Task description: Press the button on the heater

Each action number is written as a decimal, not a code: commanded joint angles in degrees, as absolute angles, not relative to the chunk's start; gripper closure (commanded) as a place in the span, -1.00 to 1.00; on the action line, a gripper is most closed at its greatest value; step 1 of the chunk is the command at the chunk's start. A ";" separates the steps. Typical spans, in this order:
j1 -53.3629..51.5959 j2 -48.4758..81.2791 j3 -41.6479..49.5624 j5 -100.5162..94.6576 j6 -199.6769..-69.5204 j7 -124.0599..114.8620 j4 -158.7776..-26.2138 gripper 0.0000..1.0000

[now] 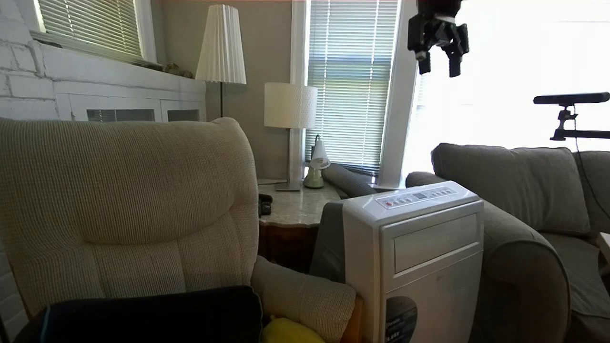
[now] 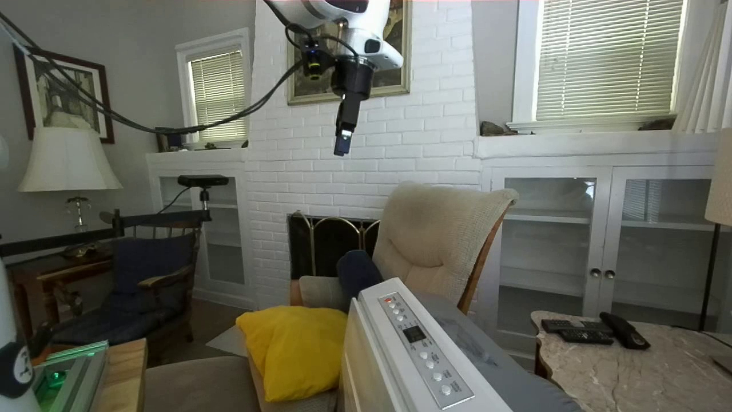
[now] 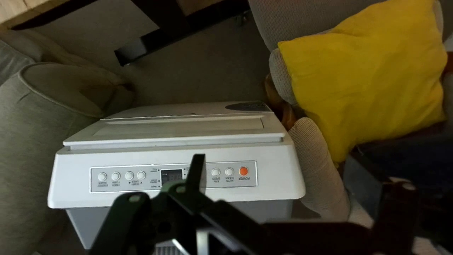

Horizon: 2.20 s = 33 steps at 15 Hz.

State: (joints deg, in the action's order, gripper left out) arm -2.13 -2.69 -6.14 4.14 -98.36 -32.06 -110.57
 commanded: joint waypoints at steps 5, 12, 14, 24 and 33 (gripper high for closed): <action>0.08 4.71 -0.28 5.65 -104.52 -43.33 -110.23 -1.00; 2.75 10.33 5.36 5.53 -110.55 -52.55 -111.44 -1.00; 3.34 11.49 6.57 6.29 -112.78 -55.52 -112.06 -1.00; 6.66 13.43 9.83 11.45 -117.11 -56.01 -114.79 -1.00; 7.14 12.99 10.87 10.82 -118.79 -56.91 -116.08 -1.00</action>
